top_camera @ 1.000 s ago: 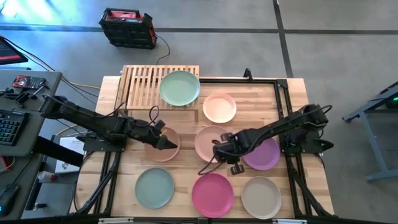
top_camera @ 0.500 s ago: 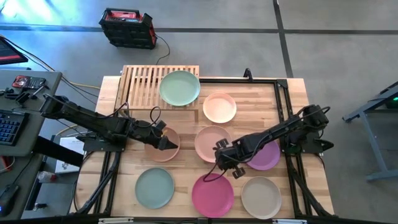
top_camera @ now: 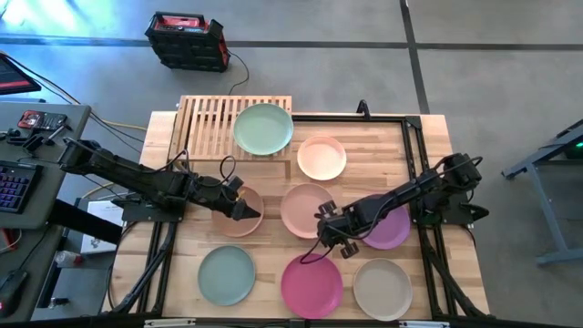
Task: Place and stack plates onto a shelf
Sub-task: Stack the brown plate on top of the blue plate on the shelf
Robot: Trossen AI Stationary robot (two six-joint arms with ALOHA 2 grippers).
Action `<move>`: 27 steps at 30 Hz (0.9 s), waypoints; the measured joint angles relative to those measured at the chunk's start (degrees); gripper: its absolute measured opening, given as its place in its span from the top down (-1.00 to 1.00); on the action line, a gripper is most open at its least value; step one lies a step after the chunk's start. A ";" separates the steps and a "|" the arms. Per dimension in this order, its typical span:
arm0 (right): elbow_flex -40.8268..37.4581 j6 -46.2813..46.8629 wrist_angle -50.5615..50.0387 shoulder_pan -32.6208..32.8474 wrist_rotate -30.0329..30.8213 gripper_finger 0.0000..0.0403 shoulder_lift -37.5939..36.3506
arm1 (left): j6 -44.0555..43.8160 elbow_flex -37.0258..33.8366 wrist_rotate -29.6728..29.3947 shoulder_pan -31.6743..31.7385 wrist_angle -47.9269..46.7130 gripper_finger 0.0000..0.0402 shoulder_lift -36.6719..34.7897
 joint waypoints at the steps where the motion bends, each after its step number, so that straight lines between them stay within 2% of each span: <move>1: 0.00 -0.18 0.00 0.00 0.32 0.70 0.00 | -0.02 0.00 0.00 0.00 0.00 0.55 0.00; 13: 2.08 -2.95 0.31 0.55 0.40 0.70 0.00 | 0.02 0.00 -1.29 0.00 0.00 0.55 0.00; 27: 0.44 -5.95 2.57 -2.74 0.47 0.70 0.02 | 0.00 0.00 -1.50 0.00 -0.12 0.55 -0.02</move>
